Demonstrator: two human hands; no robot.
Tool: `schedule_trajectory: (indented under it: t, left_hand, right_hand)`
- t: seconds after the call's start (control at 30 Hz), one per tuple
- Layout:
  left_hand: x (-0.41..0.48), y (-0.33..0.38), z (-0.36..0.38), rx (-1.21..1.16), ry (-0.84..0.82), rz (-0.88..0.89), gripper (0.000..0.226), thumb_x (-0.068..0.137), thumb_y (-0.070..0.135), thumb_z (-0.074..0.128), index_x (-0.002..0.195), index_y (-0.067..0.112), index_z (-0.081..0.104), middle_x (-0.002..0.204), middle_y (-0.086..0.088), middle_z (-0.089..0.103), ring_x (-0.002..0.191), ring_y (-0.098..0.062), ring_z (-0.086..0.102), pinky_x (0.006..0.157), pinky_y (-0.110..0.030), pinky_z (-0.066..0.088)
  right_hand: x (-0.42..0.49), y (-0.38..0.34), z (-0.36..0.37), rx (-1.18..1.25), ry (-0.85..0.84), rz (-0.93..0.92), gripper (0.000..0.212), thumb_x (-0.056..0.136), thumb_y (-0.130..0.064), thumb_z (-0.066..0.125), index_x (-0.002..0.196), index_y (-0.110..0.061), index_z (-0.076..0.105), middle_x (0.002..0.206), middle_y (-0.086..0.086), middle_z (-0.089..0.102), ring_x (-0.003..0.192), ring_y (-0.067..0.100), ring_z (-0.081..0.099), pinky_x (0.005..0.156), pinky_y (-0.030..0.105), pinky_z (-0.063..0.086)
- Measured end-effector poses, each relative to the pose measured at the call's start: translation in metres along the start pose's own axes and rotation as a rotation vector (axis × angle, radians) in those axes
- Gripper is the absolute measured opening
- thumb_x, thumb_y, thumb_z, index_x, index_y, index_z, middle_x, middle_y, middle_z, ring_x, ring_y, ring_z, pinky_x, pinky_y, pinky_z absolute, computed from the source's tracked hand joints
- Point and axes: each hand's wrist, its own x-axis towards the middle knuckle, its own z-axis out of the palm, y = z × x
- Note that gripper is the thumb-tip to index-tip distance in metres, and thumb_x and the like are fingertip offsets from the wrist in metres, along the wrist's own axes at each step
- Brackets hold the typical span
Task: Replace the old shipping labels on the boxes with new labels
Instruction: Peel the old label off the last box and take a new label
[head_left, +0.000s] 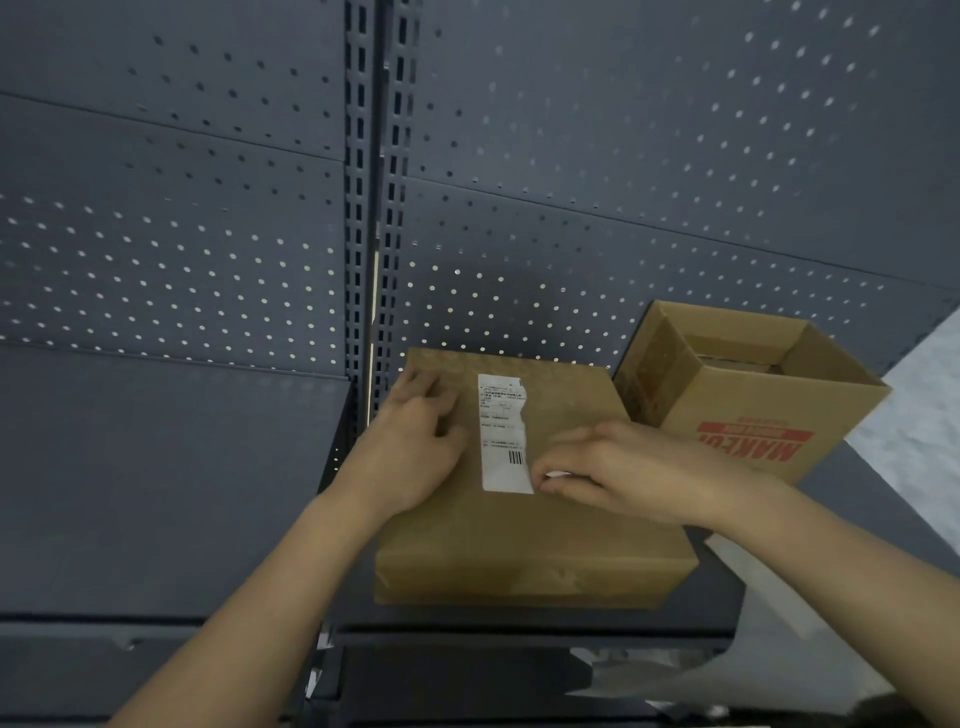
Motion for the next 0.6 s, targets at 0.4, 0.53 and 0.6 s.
schedule_trajectory:
  t: [0.4, 0.53, 0.6]
  left_hand:
    - [0.001, -0.002, 0.005, 0.026, 0.006, -0.047, 0.049, 0.098, 0.027, 0.048, 0.146, 0.018, 0.046, 0.164, 0.001, 0.019, 0.152, -0.014, 0.001, 0.12, -0.035, 0.011]
    - [0.0, -0.002, 0.006, 0.037, 0.004, -0.059, 0.05, 0.098, 0.029, 0.048, 0.146, 0.019, 0.046, 0.164, 0.0, 0.019, 0.152, -0.014, 0.0, 0.121, -0.036, 0.012]
    - [-0.001, -0.001, 0.005, 0.037, 0.01, -0.064, 0.046, 0.097, 0.026, 0.048, 0.142, 0.017, 0.051, 0.163, 0.002, 0.022, 0.152, -0.013, 0.002, 0.12, -0.035, 0.015]
  right_hand:
    - [0.012, -0.01, -0.011, -0.231, -0.077, -0.13, 0.028, 0.105, -0.033, 0.041, 0.113, -0.02, 0.064, 0.11, -0.007, 0.065, 0.095, 0.015, 0.06, 0.078, 0.037, 0.051]
    - [0.016, -0.011, -0.007, -0.193, -0.181, -0.013, 0.026, 0.103, -0.029, 0.041, 0.11, -0.018, 0.063, 0.106, 0.0, 0.063, 0.095, 0.022, 0.06, 0.079, 0.037, 0.051]
    - [0.02, -0.016, -0.014, -0.073, -0.26, 0.138, 0.027, 0.101, -0.031, 0.042, 0.102, -0.012, 0.061, 0.097, 0.001, 0.059, 0.09, 0.019, 0.054, 0.078, 0.034, 0.044]
